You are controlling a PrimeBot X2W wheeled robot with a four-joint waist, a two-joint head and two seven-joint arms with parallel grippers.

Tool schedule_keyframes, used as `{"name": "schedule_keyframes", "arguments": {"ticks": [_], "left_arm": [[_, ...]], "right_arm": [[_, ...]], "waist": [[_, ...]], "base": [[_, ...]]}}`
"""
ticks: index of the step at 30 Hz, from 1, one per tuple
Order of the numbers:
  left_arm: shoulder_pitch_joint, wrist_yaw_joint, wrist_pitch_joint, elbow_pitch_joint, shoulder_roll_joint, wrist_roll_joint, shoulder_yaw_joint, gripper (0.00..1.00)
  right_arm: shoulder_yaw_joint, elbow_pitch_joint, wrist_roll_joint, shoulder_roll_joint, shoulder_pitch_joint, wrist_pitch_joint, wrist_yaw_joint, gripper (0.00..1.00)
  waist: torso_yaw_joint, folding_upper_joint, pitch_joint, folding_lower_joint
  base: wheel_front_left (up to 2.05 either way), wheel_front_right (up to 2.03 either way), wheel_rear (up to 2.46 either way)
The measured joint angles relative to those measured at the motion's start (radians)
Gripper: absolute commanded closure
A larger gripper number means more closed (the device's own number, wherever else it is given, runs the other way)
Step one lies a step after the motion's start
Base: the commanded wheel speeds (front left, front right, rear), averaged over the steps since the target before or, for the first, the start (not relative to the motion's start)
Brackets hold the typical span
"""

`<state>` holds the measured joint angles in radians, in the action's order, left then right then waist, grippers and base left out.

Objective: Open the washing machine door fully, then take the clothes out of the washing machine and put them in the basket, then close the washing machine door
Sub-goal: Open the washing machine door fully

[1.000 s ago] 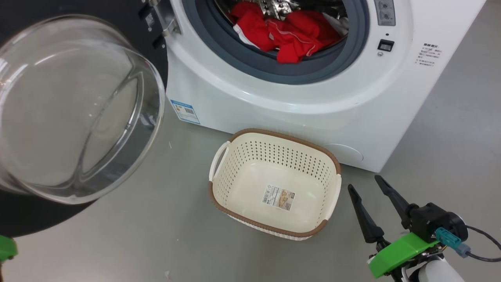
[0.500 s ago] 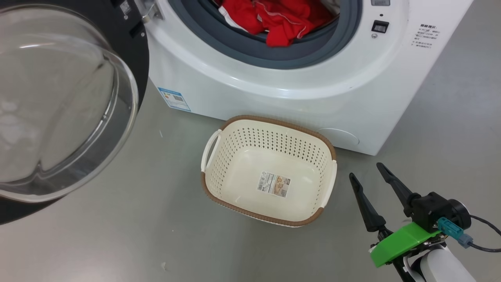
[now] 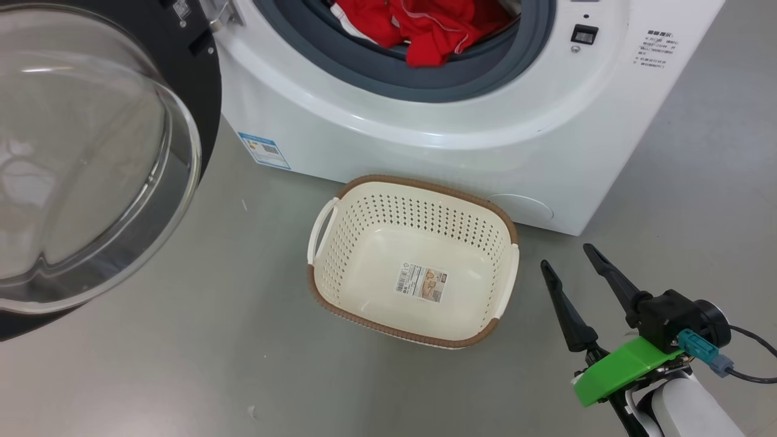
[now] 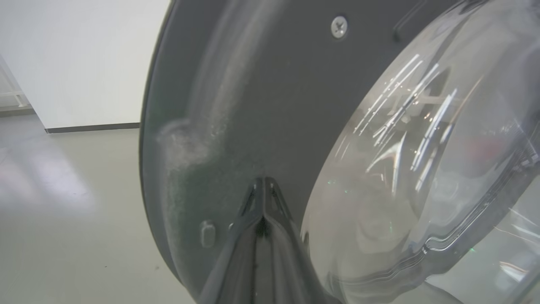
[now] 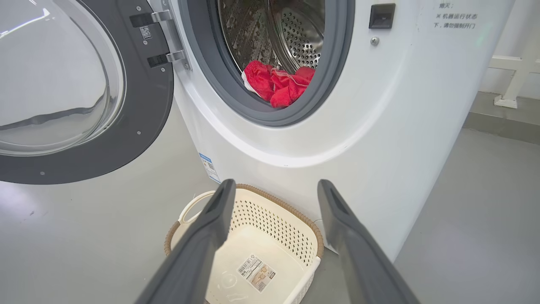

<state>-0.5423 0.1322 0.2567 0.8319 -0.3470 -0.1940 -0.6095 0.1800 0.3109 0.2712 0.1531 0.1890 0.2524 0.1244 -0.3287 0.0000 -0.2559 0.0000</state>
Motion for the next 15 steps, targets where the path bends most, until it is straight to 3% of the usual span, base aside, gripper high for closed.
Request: {"name": "schedule_keyframes", "arguments": {"ticks": [9, 11, 12, 14, 15], "left_arm": [[0.024, 0.0, 0.0, -0.059, 0.022, -0.067, 0.082, 1.0], [0.053, 0.0, 0.0, -0.084, 0.03, -0.08, 0.102, 0.63], [0.069, 0.0, 0.0, -0.093, 0.035, -0.083, 0.107, 0.51], [0.102, 0.0, 0.0, -0.116, 0.048, -0.094, 0.12, 0.0], [0.118, 0.0, 0.0, -0.128, 0.053, -0.098, 0.128, 0.0]], "right_arm": [[-0.001, 0.002, 0.0, -0.001, -0.001, 0.0, 0.0, 0.0], [-0.001, 0.002, 0.001, -0.001, -0.002, 0.0, 0.0, 0.0], [-0.001, 0.003, 0.001, -0.002, -0.002, 0.0, 0.0, 0.0], [-0.002, 0.002, 0.002, -0.002, -0.003, 0.0, 0.0, 0.0], [-0.002, 0.002, 0.002, -0.002, -0.004, 0.0, 0.0, 0.0]], "waist": [[-0.01, 0.0001, 0.032, 0.0], [-0.012, 0.0, 0.042, 0.0], [-0.013, 0.0001, 0.047, 0.0001], [-0.016, 0.0, 0.057, 0.0], [-0.017, 0.0, 0.061, 0.0]], "base": [[0.0, 0.0, 0.0], [0.0, 0.0, 0.0], [0.0, 0.0, 0.0], [0.0, 0.0, 0.0], [0.0, 0.0, 0.0]]}}
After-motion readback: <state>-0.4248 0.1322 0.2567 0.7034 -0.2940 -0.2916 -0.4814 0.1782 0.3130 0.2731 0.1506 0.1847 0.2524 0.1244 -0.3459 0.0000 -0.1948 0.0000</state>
